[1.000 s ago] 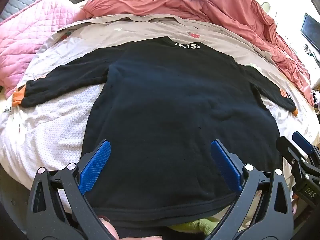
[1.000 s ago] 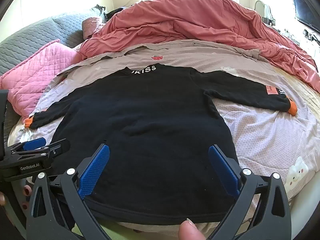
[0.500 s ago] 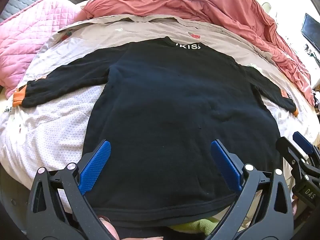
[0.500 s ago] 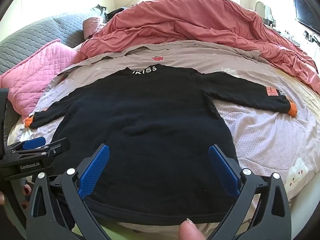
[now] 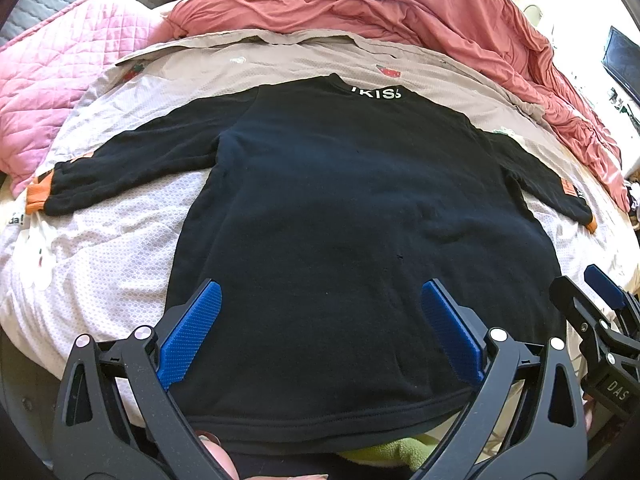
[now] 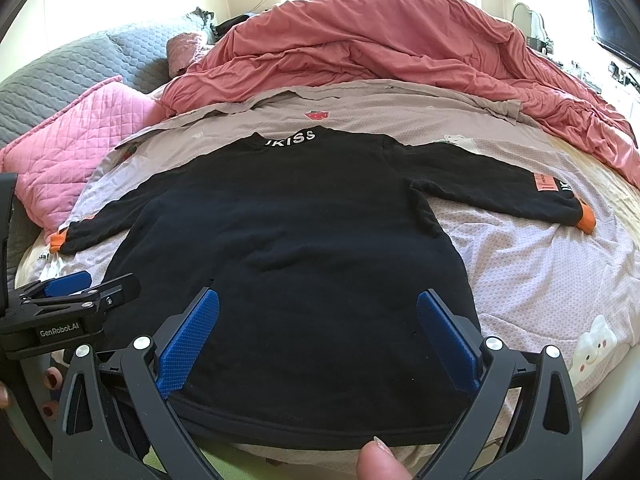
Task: Fold small clothes
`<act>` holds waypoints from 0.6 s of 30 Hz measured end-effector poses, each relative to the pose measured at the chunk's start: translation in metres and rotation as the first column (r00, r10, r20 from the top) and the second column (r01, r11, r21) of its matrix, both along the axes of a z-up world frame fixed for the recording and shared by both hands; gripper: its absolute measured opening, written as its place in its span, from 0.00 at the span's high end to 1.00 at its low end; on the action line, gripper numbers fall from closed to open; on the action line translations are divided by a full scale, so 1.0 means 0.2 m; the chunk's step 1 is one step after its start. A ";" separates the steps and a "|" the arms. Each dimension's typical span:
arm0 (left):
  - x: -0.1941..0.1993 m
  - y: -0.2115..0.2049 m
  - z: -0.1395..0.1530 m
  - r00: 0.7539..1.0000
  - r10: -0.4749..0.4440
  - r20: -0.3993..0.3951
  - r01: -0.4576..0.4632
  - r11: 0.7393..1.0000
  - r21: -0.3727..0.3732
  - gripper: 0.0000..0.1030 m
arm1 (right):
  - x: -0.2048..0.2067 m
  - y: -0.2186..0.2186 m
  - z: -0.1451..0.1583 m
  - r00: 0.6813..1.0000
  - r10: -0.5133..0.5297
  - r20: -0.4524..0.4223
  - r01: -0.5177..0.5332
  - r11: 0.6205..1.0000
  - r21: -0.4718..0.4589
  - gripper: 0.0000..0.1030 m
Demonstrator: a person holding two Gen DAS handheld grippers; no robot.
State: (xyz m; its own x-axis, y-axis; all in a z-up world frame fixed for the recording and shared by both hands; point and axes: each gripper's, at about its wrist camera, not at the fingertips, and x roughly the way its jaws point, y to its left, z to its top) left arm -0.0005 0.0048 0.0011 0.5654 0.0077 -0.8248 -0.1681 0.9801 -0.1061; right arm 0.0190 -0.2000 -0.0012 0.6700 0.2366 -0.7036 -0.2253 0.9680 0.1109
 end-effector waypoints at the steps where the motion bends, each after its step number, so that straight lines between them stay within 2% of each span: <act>1: 0.00 0.00 0.00 1.000 -0.001 -0.001 0.001 1.000 -0.001 0.09 | 0.00 0.00 0.00 1.000 -0.001 0.000 0.001 1.000 -0.001 0.04; 18: -0.01 -0.01 0.00 1.000 0.000 -0.001 0.000 1.000 0.002 0.09 | 0.00 0.00 0.00 1.000 0.001 0.000 -0.001 1.000 -0.001 0.04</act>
State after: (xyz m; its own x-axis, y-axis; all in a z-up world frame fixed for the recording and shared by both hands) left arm -0.0019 0.0024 0.0012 0.5644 0.0089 -0.8254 -0.1679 0.9803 -0.1042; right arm 0.0187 -0.1992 -0.0010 0.6698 0.2363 -0.7039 -0.2260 0.9679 0.1099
